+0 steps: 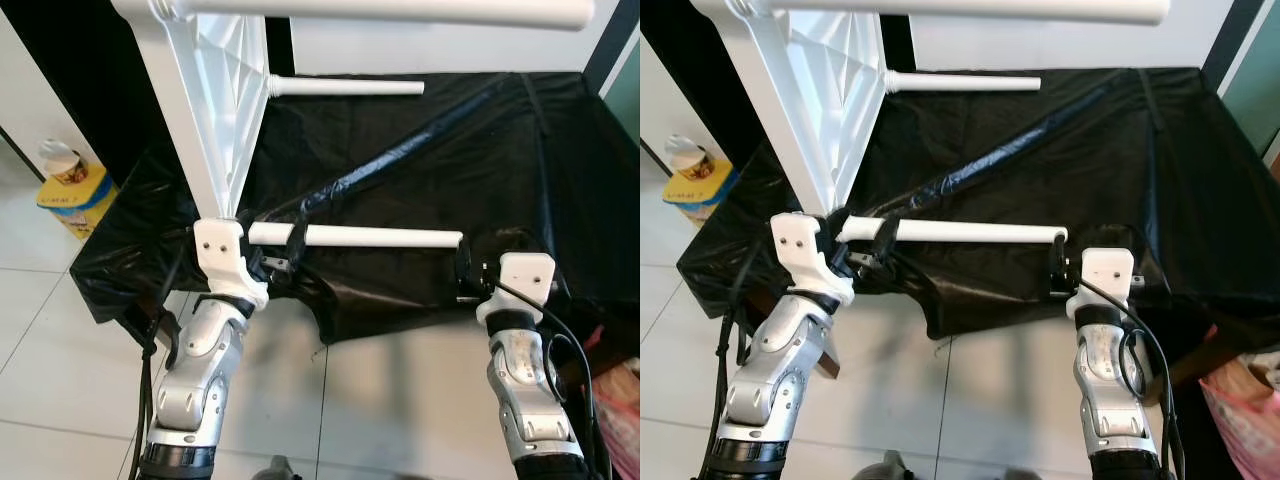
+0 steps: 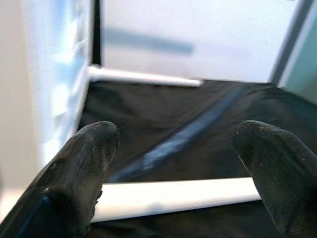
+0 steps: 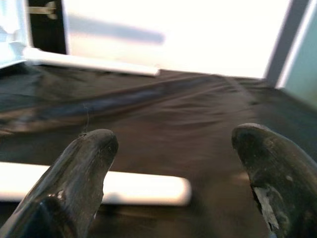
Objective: Building children table
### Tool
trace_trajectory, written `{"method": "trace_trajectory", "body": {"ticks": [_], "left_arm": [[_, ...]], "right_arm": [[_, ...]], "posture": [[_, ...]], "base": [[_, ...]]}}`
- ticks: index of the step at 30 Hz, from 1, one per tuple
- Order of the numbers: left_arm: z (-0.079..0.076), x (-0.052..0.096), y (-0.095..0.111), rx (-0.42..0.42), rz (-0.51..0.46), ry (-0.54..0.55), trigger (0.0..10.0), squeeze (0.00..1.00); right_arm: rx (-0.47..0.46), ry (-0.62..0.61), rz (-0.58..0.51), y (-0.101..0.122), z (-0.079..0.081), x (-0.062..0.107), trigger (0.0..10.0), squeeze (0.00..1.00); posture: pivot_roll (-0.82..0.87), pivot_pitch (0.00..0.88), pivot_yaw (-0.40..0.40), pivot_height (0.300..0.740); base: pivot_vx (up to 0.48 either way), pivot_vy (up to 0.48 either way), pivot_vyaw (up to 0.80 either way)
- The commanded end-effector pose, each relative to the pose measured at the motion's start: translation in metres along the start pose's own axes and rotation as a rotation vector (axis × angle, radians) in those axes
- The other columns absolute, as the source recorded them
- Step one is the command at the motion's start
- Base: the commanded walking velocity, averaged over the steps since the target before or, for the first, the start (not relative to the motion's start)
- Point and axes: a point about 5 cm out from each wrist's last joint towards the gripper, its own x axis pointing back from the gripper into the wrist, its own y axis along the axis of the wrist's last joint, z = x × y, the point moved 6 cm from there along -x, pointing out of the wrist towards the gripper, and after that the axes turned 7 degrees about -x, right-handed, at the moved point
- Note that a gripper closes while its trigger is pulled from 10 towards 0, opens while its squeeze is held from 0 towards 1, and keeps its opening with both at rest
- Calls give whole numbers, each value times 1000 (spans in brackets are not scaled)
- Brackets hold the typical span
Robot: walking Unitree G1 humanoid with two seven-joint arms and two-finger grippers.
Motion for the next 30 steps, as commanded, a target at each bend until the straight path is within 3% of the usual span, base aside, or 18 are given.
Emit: {"method": "trace_trajectory", "body": {"ticks": [1, 8, 9, 13, 18, 23, 25, 26, 27, 29, 30], "left_arm": [[1, 1, -1, 3, 5, 9, 10000, 0], [0, 1, -3, 12, 15, 2, 10000, 0], [-2, 1, -5, 16, 26, -10, 10000, 0], [-5, 2, -6, 18, 36, -36, 10000, 0], [-16, 1, -10, 21, 65, -106, 10000, 0], [-24, -1, -16, 19, 101, -154, 10000, 0], [-34, -7, -23, 34, 141, -200, 10000, 0], [-34, -7, -23, 34, 141, -200, 10000, 0], [-40, -14, -25, 47, 152, -224, 10000, 0], [-40, -14, -25, 47, 152, -224, 10000, 0], [-41, -19, -24, 55, 154, -222, 10000, 0]], "right_arm": [[3, 12, 10, -2, 2, 1, 10000, 0], [57, -33, 42, -5, -3, -1, 10000, 0], [140, -51, 31, 0, -4, -3, 10000, 0], [223, -22, -2, 10, 4, -5, 10000, 0], [367, 0, -120, 42, 17, -8, 10000, 0], [391, -10, -173, 58, 23, -12, 10000, 0], [470, 18, -326, 90, 41, -15, 10000, 0], [470, 18, -326, 90, 41, -15, 10000, 0], [526, 56, -432, 109, 57, -14, 10000, 0], [526, 56, -432, 109, 57, -14, 10000, 0], [548, 82, -462, 114, 67, -13, 10000, 1000]], "posture": [[61, 92, 23, 740], [58, 101, 28, 740], [57, 102, 29, 740], [54, 107, 36, 740], [51, 114, 44, 740], [50, 118, 51, 740], [46, 119, 60, 740], [46, 119, 60, 740], [42, 119, 66, 740], [42, 119, 66, 740], [42, 118, 69, 740]], "base": [[0, 0, 0], [0, 0, 0], [0, 0, 0], [0, 0, 0], [0, 0, 0], [0, 0, 0], [0, 0, 0], [0, 0, 0], [0, 0, 0], [0, 0, 0], [0, 0, 0]]}}
